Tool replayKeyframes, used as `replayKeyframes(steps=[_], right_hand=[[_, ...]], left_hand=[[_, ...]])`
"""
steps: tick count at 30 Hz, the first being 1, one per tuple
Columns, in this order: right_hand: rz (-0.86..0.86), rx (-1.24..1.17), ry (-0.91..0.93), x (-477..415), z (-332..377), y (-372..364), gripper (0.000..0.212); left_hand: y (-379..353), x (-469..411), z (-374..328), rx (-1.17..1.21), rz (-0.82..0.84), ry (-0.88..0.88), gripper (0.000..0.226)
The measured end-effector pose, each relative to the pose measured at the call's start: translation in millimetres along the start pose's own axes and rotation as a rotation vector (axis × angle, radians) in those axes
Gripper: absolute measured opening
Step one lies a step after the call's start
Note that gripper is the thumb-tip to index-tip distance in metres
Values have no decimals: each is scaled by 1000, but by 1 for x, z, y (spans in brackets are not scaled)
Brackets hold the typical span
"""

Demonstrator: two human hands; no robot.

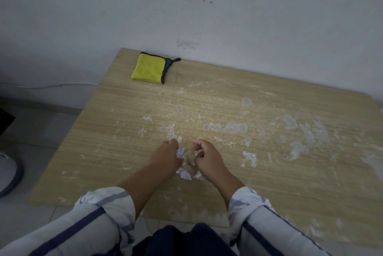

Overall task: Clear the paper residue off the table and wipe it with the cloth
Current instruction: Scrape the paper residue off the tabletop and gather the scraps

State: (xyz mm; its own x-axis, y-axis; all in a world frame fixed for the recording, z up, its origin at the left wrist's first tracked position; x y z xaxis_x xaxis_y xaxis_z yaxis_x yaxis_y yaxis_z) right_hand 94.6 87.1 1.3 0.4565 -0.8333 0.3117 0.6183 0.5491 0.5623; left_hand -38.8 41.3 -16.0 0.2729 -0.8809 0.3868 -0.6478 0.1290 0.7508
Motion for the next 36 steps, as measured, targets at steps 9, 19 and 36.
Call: replayKeyframes(steps=[9, 19, 36], right_hand=[[0, -423, -213, 0, -15, 7, 33], [189, 487, -17, 6, -11, -25, 74], [196, 454, -15, -8, -3, -22, 67]], left_hand=[[-2, -4, 2, -5, -2, -3, 29], [6, -1, 6, 47, 125, -62, 39], [1, 7, 10, -80, 179, -152, 39]])
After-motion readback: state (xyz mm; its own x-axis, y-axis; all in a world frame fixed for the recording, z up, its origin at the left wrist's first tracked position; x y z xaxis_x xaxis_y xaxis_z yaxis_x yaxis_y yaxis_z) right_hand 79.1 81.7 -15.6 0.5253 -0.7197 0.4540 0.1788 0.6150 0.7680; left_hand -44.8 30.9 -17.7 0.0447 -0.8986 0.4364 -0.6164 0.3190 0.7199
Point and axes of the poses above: each hand's wrist, its own x-axis away from the middle knuckle, its own y-axis out of the back of the hand, z = x × y, the point moved 6 cm from there along -x, towards the middle knuckle, and after that the axes turned 3 degrees about z, right-handed, at the moved point
